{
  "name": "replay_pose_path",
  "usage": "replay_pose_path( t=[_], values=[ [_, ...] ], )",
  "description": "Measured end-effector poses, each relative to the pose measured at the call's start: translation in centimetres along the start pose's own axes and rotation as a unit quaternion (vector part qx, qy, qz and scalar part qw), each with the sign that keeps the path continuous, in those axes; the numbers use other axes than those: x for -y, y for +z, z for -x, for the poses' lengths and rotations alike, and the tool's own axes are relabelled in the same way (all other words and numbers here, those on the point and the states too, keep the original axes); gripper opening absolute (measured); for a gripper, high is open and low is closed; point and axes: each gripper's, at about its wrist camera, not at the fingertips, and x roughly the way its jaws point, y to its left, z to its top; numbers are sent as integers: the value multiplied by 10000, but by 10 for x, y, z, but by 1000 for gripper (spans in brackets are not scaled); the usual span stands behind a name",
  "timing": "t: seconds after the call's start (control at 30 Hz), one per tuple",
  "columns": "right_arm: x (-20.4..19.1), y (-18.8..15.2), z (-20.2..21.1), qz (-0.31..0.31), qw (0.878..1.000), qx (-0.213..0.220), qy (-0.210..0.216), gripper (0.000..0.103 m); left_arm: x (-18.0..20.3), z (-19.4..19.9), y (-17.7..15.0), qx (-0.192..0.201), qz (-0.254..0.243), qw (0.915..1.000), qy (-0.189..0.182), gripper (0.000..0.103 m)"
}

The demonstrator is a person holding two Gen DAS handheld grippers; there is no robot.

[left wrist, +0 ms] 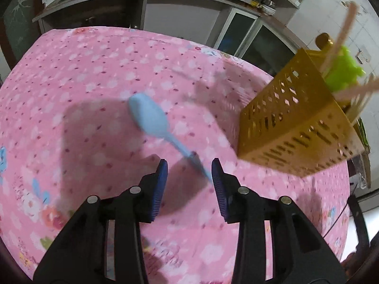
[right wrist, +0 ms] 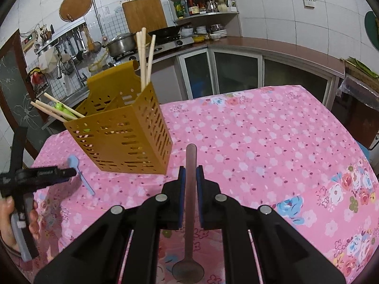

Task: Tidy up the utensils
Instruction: 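Lift the blue spoon with the left tool while the right tool lifts the dark spoon toward the holder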

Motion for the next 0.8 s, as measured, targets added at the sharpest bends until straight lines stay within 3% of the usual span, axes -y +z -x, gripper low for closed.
replay_pose_path(
  t=[0.07,0.13,0.37,0.43,0.5,0.8],
  values=[
    [2,0,-3,3,10000,-29,-9,9,8,-9,6,-94,-106,9999,35,37],
    [3,-1,-5,-14,10000,-48,-21,9,14,-19,8,-230,-183,9996,51,18],
    [10,-2,-8,-87,9999,-83,-55,9,9,-28,10,-184,-280,9994,-88,17],
    [8,-3,-7,-79,9999,-65,-38,9,5,-23,9,-122,-316,9994,-60,12],
    [6,-3,-4,-57,10000,-38,-20,9,0,-14,4,16,-440,9990,-3,4],
    [-12,-2,8,65,9999,49,81,9,-15,36,-11,568,-686,9960,-96,3]
  ],
)
